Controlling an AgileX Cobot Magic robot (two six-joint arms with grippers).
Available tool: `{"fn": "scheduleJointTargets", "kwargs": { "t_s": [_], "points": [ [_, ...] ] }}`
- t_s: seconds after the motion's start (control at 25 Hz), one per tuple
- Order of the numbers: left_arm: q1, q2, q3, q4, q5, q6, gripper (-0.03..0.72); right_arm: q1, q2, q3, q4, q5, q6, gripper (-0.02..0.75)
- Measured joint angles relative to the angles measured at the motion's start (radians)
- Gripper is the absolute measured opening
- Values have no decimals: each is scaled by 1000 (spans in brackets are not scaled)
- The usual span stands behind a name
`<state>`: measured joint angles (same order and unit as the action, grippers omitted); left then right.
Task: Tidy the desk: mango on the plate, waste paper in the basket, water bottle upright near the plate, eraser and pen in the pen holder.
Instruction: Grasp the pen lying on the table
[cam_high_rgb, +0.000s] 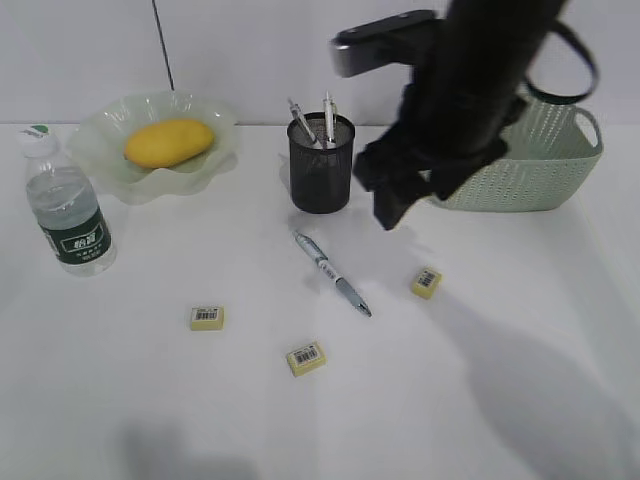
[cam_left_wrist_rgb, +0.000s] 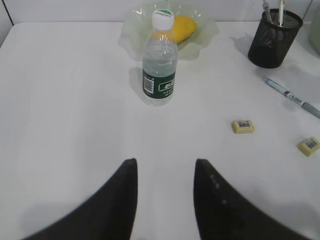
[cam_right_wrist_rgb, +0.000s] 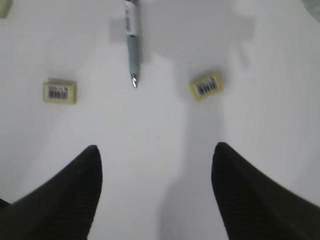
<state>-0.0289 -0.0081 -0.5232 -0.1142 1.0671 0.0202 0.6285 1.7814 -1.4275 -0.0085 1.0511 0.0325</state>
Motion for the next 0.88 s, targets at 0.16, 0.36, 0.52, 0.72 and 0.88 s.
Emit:
{"fn": "scheduleJointTargets", "kwargs": {
  "t_s": [0.16, 0.36, 0.52, 0.72, 0.88],
  "points": [
    [0, 0, 0, 1, 0, 0, 296, 26, 139, -156, 9, 69, -1, 543],
    [0, 0, 0, 1, 0, 0, 296, 42, 287, -320, 14, 104, -1, 533],
    [1, 0, 0, 1, 0, 0, 296, 45, 386, -393, 21, 105, 0, 486],
    [1, 0, 0, 1, 0, 0, 296, 45, 477, -414, 21, 90, 13, 417],
    [1, 0, 1, 1, 0, 0, 296, 45, 525, -414, 21, 45, 25, 361]
  ]
}}
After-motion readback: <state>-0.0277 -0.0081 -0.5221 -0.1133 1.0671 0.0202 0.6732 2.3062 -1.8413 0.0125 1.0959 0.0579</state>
